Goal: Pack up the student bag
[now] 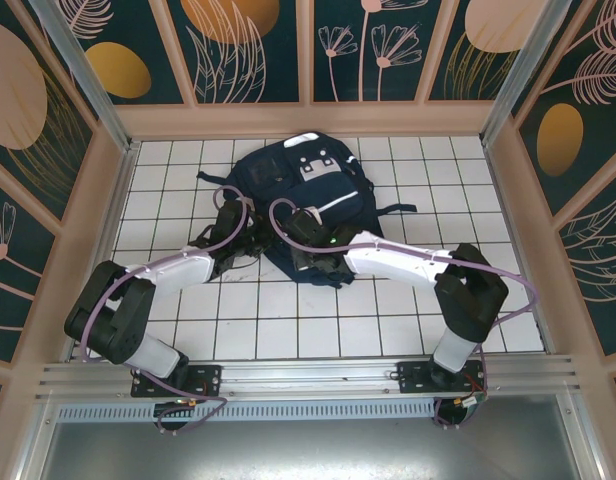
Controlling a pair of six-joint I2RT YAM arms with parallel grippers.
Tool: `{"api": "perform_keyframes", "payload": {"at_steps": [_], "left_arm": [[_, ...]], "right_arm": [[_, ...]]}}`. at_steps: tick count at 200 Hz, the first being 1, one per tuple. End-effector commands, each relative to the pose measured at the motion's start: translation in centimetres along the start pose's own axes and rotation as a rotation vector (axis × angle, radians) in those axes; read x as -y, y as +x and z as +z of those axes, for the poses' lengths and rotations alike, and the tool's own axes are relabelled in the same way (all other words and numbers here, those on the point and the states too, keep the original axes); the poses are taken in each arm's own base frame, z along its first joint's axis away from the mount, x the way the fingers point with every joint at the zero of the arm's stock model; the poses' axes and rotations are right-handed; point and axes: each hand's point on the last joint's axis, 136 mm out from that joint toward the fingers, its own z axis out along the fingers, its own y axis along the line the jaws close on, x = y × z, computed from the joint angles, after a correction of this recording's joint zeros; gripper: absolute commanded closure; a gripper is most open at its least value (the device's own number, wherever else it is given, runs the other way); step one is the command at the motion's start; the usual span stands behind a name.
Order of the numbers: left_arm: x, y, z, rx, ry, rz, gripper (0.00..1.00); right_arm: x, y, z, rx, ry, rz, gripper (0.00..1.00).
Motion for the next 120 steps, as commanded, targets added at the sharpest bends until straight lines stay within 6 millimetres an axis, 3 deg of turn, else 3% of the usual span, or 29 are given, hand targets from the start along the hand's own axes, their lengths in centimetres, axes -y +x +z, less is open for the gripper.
{"api": "perform_keyframes", "payload": {"at_steps": [1, 48, 74, 93, 120], "left_arm": [[-1.2, -2.0, -0.8, 0.068, -0.082, 0.070, 1.00], [-2.5, -5.0, -2.8, 0.132, -0.132, 0.089, 1.00], [-2.2, -5.3, -3.3, 0.128, -0.126, 0.114, 1.00], [-2.1, -5.4, -3.7, 0.126, -0.130, 0.135, 1.00], [-1.8, -5.8, -4.2, 0.132, -0.145, 0.175, 1.00]], "right_arm": [[5.3, -1.0, -2.0, 0.064, 0.148, -0.074, 1.00], [13.6, -4.0, -3.9, 0.163, 0.237, -0.012, 1.00], [17.6, -5.5, -4.0, 0.191, 0.305, 0.073, 1.00], [17.4, -5.8, -4.0, 0.182, 0.287, 0.072, 1.00], [13.5, -4.4, -4.8, 0.142, 0.128, 0.031, 1.00]]}}
